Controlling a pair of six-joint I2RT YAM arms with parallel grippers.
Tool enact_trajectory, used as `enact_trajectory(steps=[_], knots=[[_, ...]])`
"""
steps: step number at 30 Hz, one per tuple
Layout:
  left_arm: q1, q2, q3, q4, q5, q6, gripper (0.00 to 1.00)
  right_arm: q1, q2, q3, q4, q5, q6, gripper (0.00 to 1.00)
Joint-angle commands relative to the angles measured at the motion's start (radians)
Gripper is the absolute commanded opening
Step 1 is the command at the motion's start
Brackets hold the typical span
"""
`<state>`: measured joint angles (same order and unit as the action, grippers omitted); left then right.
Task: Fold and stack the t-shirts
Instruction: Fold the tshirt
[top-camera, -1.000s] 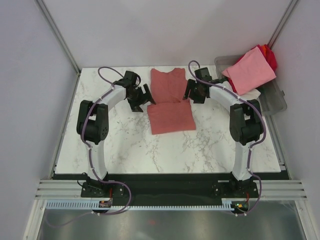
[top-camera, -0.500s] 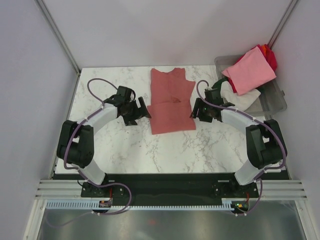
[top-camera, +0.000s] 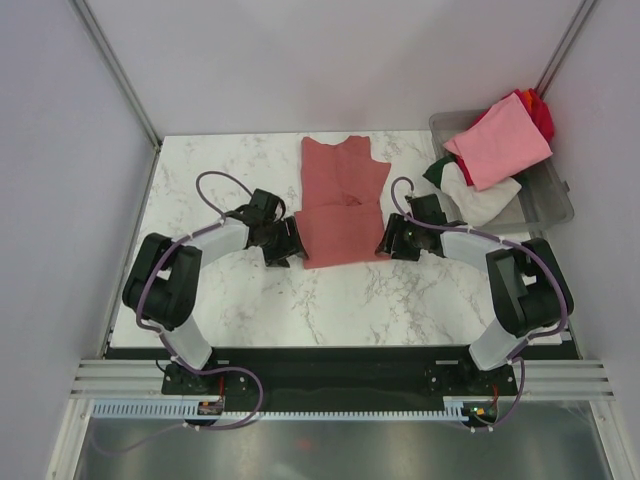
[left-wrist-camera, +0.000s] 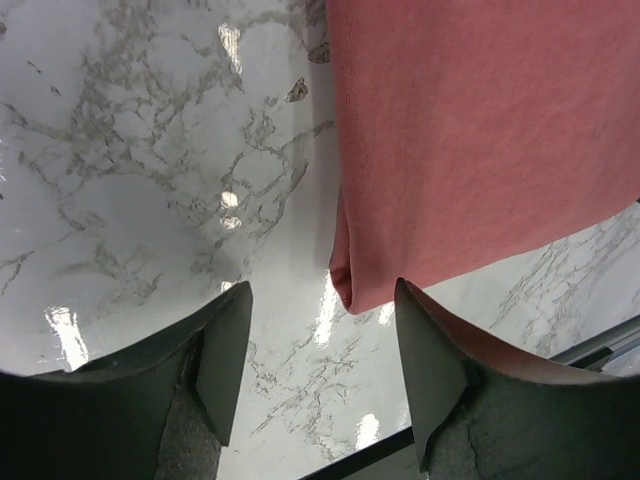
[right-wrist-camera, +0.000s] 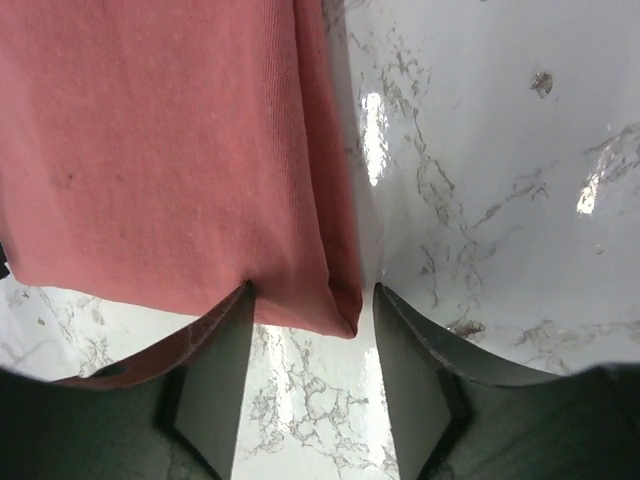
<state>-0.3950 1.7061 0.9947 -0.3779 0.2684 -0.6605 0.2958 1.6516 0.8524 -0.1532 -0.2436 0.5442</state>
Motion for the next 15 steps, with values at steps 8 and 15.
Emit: enact_trajectory(steps=[8, 15], knots=[[0.033, 0.09, 0.194, 0.005, -0.032, 0.012, 0.7, -0.004, 0.031, 0.196, -0.04, 0.153, -0.049, 0.65], [0.058, 0.217, 0.349, -0.021, -0.069, 0.016, 0.56, -0.006, 0.23, 0.448, -0.112, 0.191, -0.078, 0.49]])
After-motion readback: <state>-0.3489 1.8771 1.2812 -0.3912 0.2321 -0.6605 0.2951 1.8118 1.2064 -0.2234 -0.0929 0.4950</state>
